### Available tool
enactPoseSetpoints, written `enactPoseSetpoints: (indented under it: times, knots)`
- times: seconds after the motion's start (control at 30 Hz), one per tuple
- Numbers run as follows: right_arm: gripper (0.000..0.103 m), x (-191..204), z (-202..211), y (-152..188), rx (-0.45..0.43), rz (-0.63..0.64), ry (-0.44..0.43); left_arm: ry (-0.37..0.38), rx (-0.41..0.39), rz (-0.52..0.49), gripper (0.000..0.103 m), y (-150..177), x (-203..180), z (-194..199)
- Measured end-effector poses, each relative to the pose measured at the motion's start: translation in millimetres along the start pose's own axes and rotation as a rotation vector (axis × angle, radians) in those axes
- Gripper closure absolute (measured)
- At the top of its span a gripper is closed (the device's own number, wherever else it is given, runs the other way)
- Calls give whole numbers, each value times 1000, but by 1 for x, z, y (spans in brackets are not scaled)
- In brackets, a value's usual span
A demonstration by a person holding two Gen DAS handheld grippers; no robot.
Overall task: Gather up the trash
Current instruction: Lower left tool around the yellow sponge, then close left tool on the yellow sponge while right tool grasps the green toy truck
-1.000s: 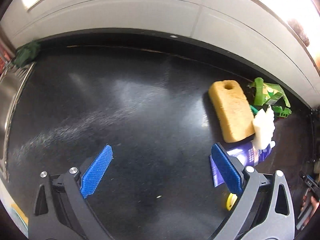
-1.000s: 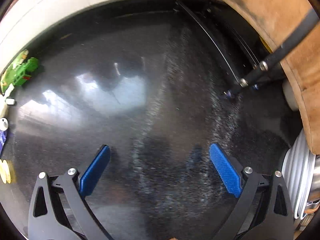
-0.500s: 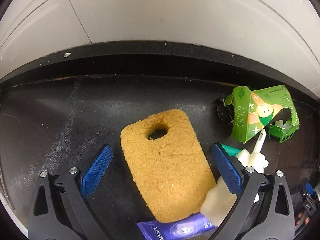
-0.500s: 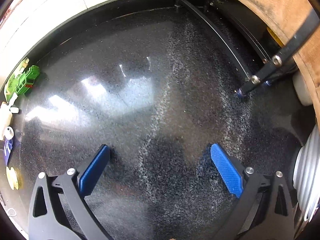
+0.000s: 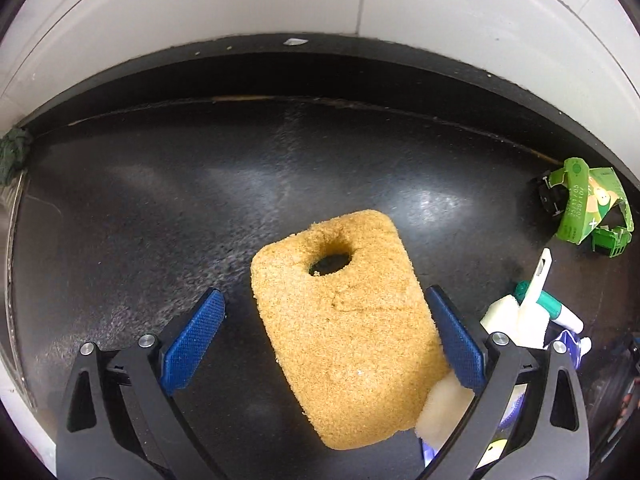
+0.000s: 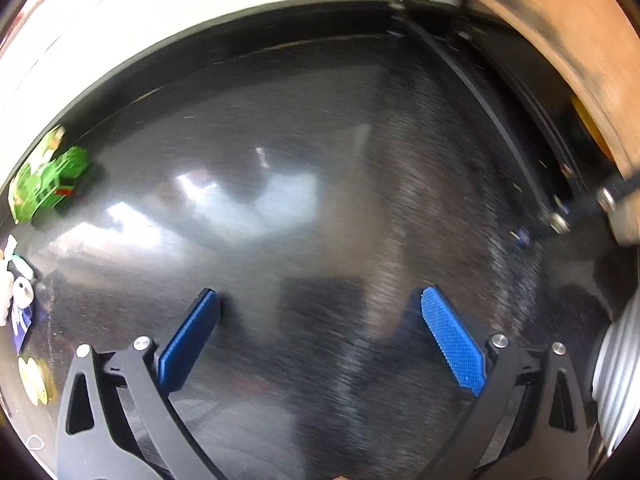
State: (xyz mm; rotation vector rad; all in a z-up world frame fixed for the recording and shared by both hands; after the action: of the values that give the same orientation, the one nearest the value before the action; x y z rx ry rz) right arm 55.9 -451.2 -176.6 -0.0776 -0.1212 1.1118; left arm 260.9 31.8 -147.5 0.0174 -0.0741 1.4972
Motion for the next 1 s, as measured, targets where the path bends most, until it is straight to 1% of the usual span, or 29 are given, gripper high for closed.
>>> enactPoseSetpoints:
  times: [0.07, 0.1, 0.13, 0.17, 0.23, 0.27, 0.3, 0.33, 0.47, 0.6, 0.63, 0.67, 0.77, 0.8, 0.83, 0.87, 0.93, 1.0]
  knots:
    - [5, 20, -2, -8, -2, 48, -10, 24, -2, 20, 6, 1, 7, 4]
    - [5, 30, -3, -11, -2, 72, -15, 23, -4, 24, 6, 8, 10, 7]
    - [5, 40, -4, -14, -2, 96, -20, 22, -13, 30, 6, 10, 14, 11]
    - [5, 51, -5, -17, -2, 123, -26, 22, -18, 33, 6, 5, 20, 14]
    - [5, 71, -6, -20, -3, 172, -36, 16, -18, 42, 6, 10, 38, 15]
    - [5, 80, -7, -22, -6, 196, -41, 13, -11, 47, 6, 11, 40, 14]
    - [5, 89, -7, -23, -10, 219, -47, 11, -4, 51, 6, 9, 35, 16]
    - [5, 97, -8, -25, -15, 238, -51, 19, 6, 61, 6, 12, 41, 13]
    - [5, 126, -12, -34, -28, 314, -69, 0, -23, 63, 6, 19, 55, 12]
    - [5, 167, -18, -57, -32, 511, -110, -5, 7, 54, 6, 23, 60, 9]
    - [6, 178, -19, -65, -36, 566, -117, -5, 13, 52, 6, 23, 46, 14]
    - [6, 185, -18, -70, -54, 611, -107, -5, 19, 50, 6, 23, 47, 14]
    - [6, 214, -15, -88, -146, 810, -24, -9, 36, 50, 6, 26, 50, 15]
    - [6, 223, -14, -91, -166, 878, -12, -13, 40, 52, 6, 26, 44, 12]
    - [6, 233, -14, -91, -174, 941, -13, -14, 49, 58, 6, 28, 45, 12]
    - [6, 243, -14, -92, -176, 999, -24, -14, 59, 64, 6, 22, 46, 15]
    - [6, 257, -15, -93, -176, 1075, -33, 1, 81, 95, 6, 29, 47, 13]
    - [6, 268, -16, -96, -158, 1105, -39, 35, 86, 156, 6, 36, 53, 14]
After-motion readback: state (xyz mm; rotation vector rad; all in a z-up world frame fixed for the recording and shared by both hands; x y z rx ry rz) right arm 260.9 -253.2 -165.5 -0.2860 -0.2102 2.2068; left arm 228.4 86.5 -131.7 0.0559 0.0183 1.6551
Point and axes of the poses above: each gripper's, at about its wrist camera, not at the fingertips, and z roughly against the way its jaws point, x to its left, y to its underside, the point moved 5 cm from there along -z, roughly the way its jaws point, and after that the axes turned 7 degrees about x, right-handed, at the moved point
